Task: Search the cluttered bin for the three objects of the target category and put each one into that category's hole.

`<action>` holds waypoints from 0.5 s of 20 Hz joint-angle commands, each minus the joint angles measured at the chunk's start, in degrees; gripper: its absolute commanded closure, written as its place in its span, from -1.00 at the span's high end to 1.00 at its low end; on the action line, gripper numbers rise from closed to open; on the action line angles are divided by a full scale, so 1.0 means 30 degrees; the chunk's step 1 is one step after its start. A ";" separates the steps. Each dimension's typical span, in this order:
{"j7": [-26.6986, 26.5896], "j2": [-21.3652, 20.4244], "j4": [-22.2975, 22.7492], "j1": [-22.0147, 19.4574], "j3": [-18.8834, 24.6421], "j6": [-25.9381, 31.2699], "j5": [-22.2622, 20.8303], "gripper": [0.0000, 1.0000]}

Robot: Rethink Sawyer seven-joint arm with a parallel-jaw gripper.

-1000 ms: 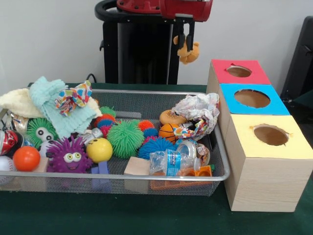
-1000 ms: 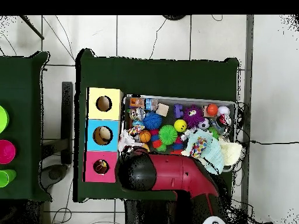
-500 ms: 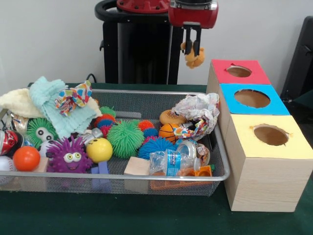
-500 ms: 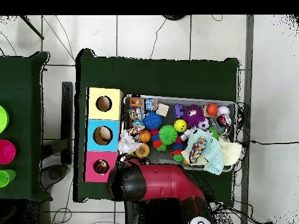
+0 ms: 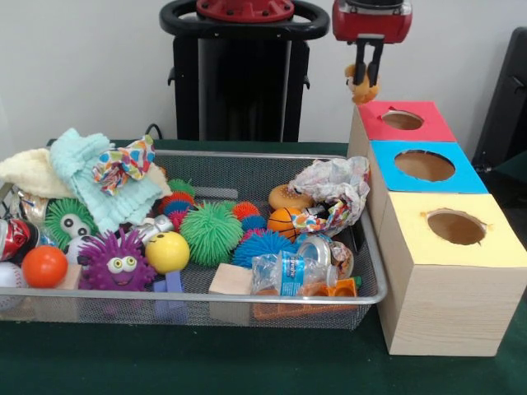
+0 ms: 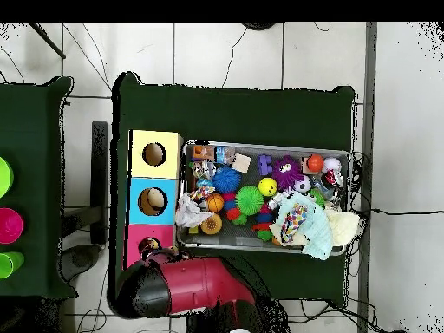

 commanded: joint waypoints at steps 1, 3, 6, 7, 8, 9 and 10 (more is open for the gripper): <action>0.4805 0.0211 -0.0252 0.1150 -0.1389 0.0384 0.0929 -1.00; 0.4667 0.0476 -0.0583 0.1343 -0.1561 0.0396 0.1083 -1.00; 0.3990 0.0736 -0.0742 0.1299 -0.1869 -0.0087 0.0824 -1.00; 0.3679 0.0915 -0.0771 0.1134 -0.1958 -0.0432 0.0627 -1.00; 0.3267 0.1179 -0.0640 0.0714 -0.2002 -0.1200 0.0306 -1.00; 0.3069 0.1290 -0.0599 0.0488 -0.1994 -0.1544 0.0194 -1.00; 0.2817 0.1272 -0.0651 0.0303 -0.2182 -0.1898 -0.0194 -1.00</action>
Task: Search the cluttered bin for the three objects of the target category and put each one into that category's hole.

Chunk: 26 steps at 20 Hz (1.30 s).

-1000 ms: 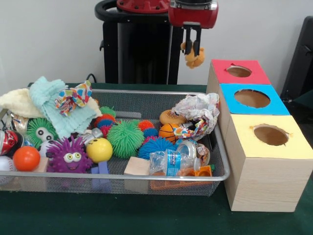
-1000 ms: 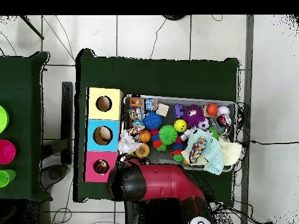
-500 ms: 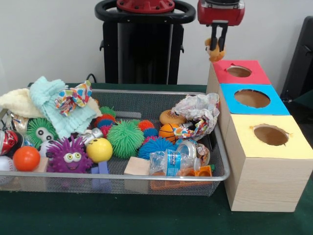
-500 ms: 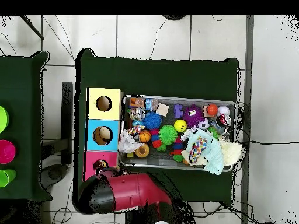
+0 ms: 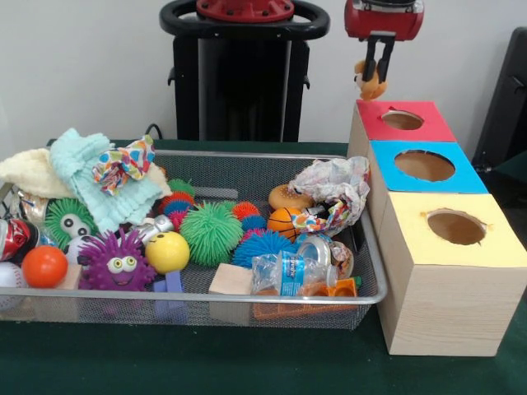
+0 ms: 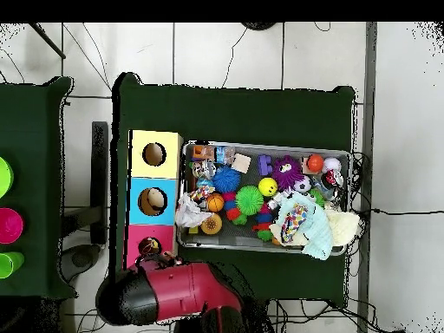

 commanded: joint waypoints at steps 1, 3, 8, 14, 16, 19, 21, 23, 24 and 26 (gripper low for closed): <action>0.2780 0.1149 -0.0696 -0.1136 -0.1321 -0.1986 -0.0646 -1.00; 0.2853 0.1139 -0.0763 -0.1067 -0.1623 -0.2134 -0.0787 -1.00; 0.4323 0.1173 -0.1038 0.0533 -0.2917 -0.3158 -0.0192 -1.00; 0.4014 0.0766 -0.1301 0.1157 -0.3485 -0.2765 0.0531 -1.00; 0.3926 0.0917 -0.1422 0.1278 -0.3563 -0.2714 0.0685 -1.00; 0.3937 0.0960 -0.1828 0.1651 -0.3847 -0.2033 0.0877 -1.00; 0.3942 0.0940 -0.2012 0.1844 -0.3993 -0.1707 0.1009 -1.00; 0.3917 0.1047 -0.2089 0.1926 -0.4020 -0.1727 0.1171 -1.00; 0.3895 0.1120 -0.2092 0.1967 -0.4018 -0.1811 0.1235 -1.00; 0.3887 0.1348 -0.2033 0.2059 -0.3962 -0.2151 0.1370 -1.00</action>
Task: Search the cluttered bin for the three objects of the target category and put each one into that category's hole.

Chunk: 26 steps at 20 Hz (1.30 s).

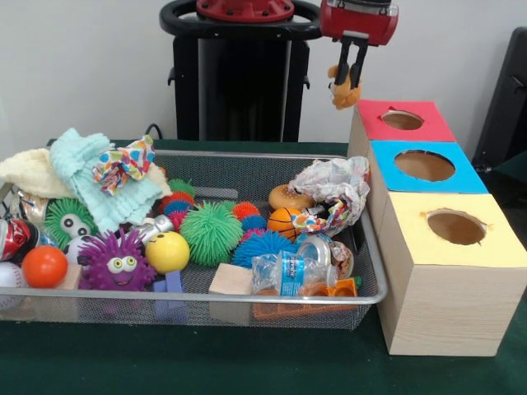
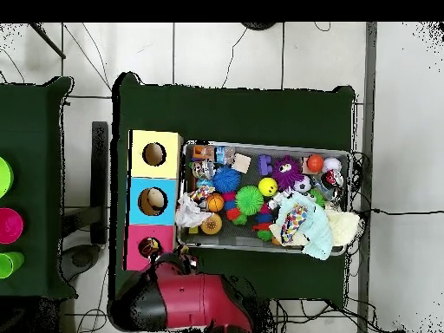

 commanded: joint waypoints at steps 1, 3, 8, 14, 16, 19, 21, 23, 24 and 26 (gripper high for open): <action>0.3869 0.0871 -0.1554 0.0050 -0.0149 -0.0059 0.1108 -1.00; 0.4063 0.1048 -0.1588 0.0312 -0.0295 -0.0187 0.1245 -1.00; 0.4622 0.1177 -0.1729 0.1336 -0.0938 -0.0033 0.1625 -1.00; 0.4687 0.1288 -0.1825 0.2219 -0.1546 0.0070 0.2215 -1.00; 0.4773 0.1406 -0.1954 0.2493 -0.1781 0.0115 0.2393 -1.00; 0.4849 0.1587 -0.2150 0.2898 -0.2108 0.0238 0.2680 -1.00; 0.4870 0.1716 -0.2308 0.3164 -0.2328 0.0326 0.2844 -1.00; 0.4801 0.1806 -0.2522 0.3330 -0.2506 0.0542 0.3012 -1.00; 0.4835 0.1877 -0.2539 0.3413 -0.2568 0.0488 0.3099 -1.00; 0.4851 0.1936 -0.2485 0.3589 -0.2668 0.0388 0.3285 -1.00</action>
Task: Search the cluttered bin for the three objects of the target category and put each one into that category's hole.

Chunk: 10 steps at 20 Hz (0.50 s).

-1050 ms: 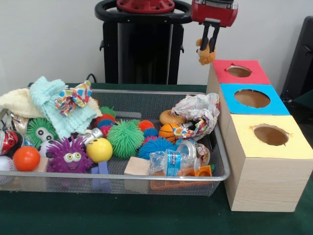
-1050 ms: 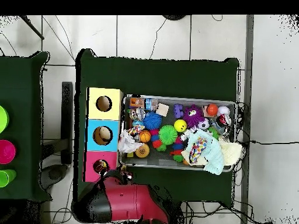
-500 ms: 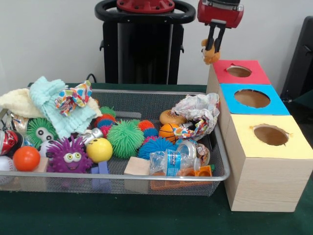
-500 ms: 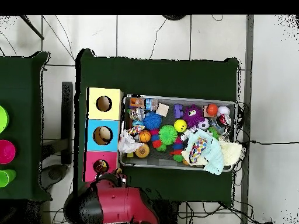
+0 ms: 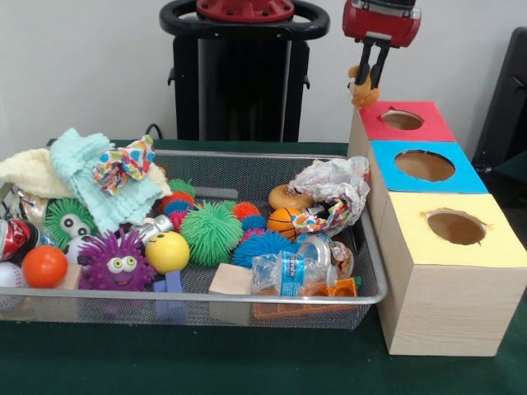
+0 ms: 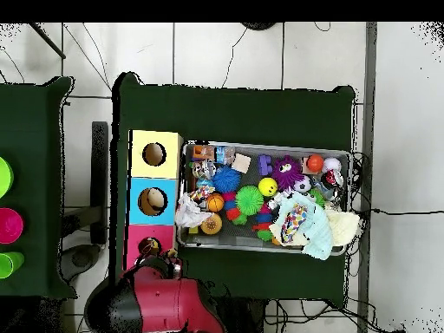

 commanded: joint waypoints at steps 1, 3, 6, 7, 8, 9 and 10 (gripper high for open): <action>0.4822 0.0873 -0.1760 0.0328 -0.0624 0.0365 0.1439 -1.00; 0.4800 0.0976 -0.1812 0.0565 -0.0794 0.0305 0.1612 -1.00; 0.4694 0.1061 -0.1874 0.0683 -0.0887 0.0243 0.1856 -1.00; 0.4688 0.1091 -0.1913 0.0738 -0.0938 0.0248 0.1918 -1.00; 0.4769 0.1144 -0.1987 0.0862 -0.0995 0.0277 0.2026 -1.00; 0.4778 0.1182 -0.2030 0.0924 -0.1040 0.0279 0.2092 -1.00; 0.4859 0.1190 -0.2019 0.1079 -0.1127 0.0287 0.2181 -1.00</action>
